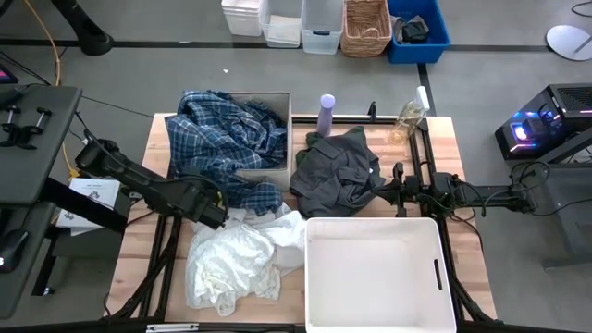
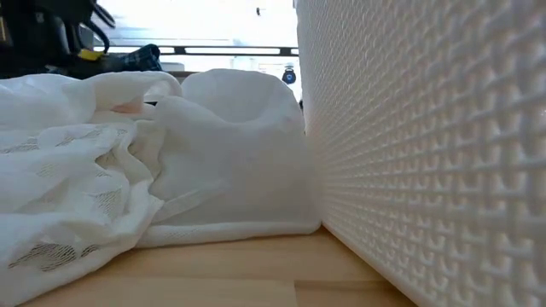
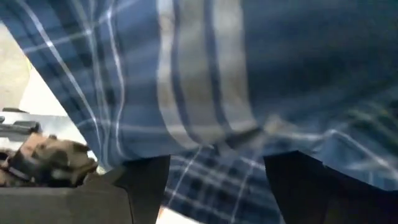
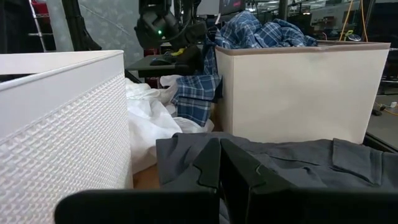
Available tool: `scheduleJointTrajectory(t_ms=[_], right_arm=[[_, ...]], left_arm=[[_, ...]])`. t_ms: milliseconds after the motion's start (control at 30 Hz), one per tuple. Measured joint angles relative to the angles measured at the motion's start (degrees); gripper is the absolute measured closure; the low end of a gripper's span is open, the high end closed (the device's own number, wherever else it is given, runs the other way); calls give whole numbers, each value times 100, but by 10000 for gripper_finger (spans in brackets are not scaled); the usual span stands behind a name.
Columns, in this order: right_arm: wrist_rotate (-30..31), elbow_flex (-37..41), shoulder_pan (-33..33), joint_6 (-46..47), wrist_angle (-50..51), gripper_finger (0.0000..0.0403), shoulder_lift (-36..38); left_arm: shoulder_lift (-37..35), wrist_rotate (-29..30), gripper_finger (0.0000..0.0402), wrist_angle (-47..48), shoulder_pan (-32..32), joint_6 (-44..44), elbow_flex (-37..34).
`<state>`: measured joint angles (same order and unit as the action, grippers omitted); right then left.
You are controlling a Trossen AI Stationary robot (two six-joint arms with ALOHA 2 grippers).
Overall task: Sort clothes
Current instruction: Put the blue long sleeve into the gray bin
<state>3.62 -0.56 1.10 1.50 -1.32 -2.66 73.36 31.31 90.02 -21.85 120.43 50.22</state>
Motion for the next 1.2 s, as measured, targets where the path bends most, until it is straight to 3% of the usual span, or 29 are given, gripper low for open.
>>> scheduleJointTrajectory(t_ms=[133, 200, 300, 333, 467, 667, 800, 933, 1067, 1200], right_arm=[[0, 0, 0, 0, 0, 402, 0], [0, -1, 0, -1, 0, 402, 0], [0, -1, 0, -1, 1, 402, 0], [0, -2, 0, 0, 0, 402, 0], [0, 0, 0, 0, 1, 402, 0], [0, -2, 0, 0, 2, 402, -6], [0, -1, 1, -1, 2, 402, -17], [0, -1, 0, -2, 2, 402, -21], [0, 0, 2, -2, 2, 402, -24], [0, 0, 2, 0, 2, 402, -24]], left_arm=[[-2, 471, 184, -17, 89, 32, -95], [-2, 661, 239, -148, 130, -88, -95], [-9, 909, 363, -276, 103, -351, -90], [-13, 950, 380, -271, 74, -374, -54], [-80, 1041, 398, 30, -80, -655, 470], [-411, 2317, 401, -4, -73, -1876, 1564], [-439, 3135, 401, -3, 265, -3137, 2378], [-398, 4253, 401, -606, 756, -5134, 2944], [-401, 5034, 401, -2123, 1605, -7458, 3052], [-366, 4850, 401, -4212, 2567, -9648, 2918]])
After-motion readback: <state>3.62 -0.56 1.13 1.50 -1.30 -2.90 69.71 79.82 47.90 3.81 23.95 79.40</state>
